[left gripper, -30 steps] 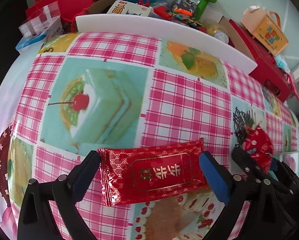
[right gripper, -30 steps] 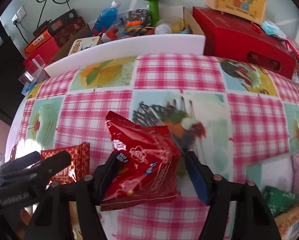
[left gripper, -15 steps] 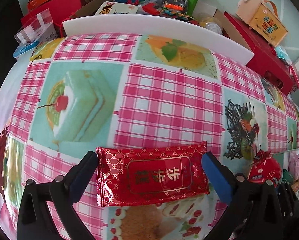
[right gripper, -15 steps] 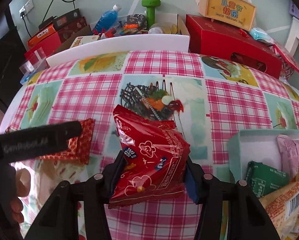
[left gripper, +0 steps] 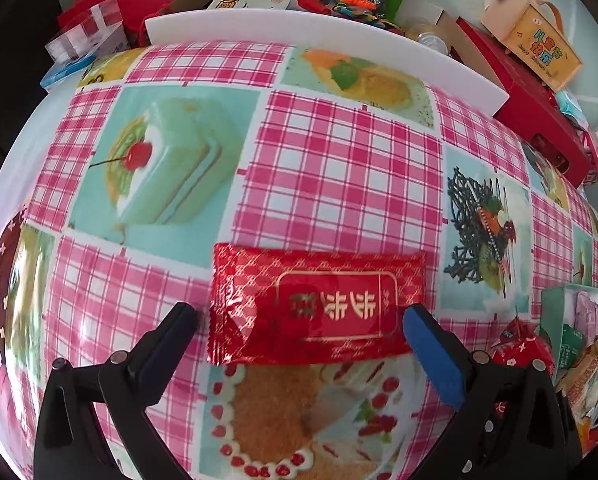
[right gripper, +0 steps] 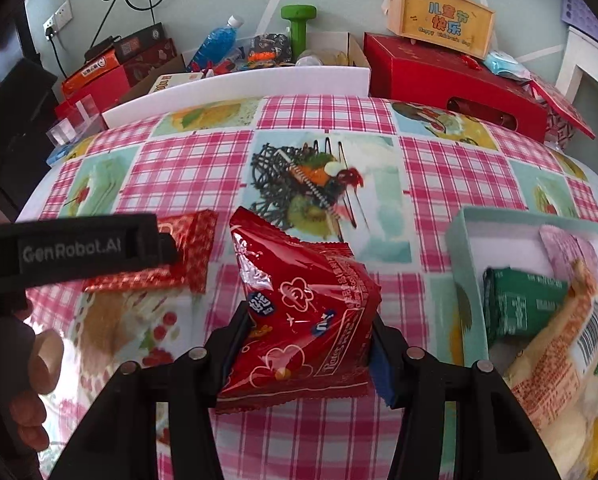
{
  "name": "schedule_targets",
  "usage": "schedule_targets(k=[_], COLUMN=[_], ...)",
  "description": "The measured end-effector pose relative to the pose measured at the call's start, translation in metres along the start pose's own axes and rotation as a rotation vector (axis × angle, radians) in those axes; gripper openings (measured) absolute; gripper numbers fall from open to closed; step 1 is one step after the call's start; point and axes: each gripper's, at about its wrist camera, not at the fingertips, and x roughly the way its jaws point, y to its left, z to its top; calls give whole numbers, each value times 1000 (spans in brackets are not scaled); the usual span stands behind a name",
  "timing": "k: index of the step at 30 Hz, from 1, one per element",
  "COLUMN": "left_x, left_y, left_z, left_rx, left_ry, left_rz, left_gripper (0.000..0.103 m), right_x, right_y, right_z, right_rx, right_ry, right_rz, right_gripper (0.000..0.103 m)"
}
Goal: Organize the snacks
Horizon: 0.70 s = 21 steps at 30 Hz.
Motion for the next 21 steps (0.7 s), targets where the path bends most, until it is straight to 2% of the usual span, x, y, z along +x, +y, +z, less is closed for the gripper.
schedule_targets(k=[6, 11, 13, 14, 17, 21], left_x=[-3, 4, 6, 6, 3, -4], left_y=[20, 54, 60, 60, 61, 68], left_z=[16, 35, 35, 33, 19, -15], left_rx=[-90, -222, -217, -202, -151, -147], left_ry=[-30, -79, -79, -80, -72, -57], left_rz=[-19, 77, 144, 155, 175, 170], left_gripper=[103, 103, 103, 103, 103, 103], right_x=[-5, -6, -6, -6, -8, -13], right_y=[1, 1, 1, 2, 2, 2], right_z=[-7, -9, -10, -10, -12, -17], right_rx=[10, 0, -5, -6, -1, 12], right_ry=[-2, -7, -7, -7, -1, 10], right_rz=[-5, -2, -4, -4, -3, 9], right_gripper=[55, 55, 55, 55, 55, 55])
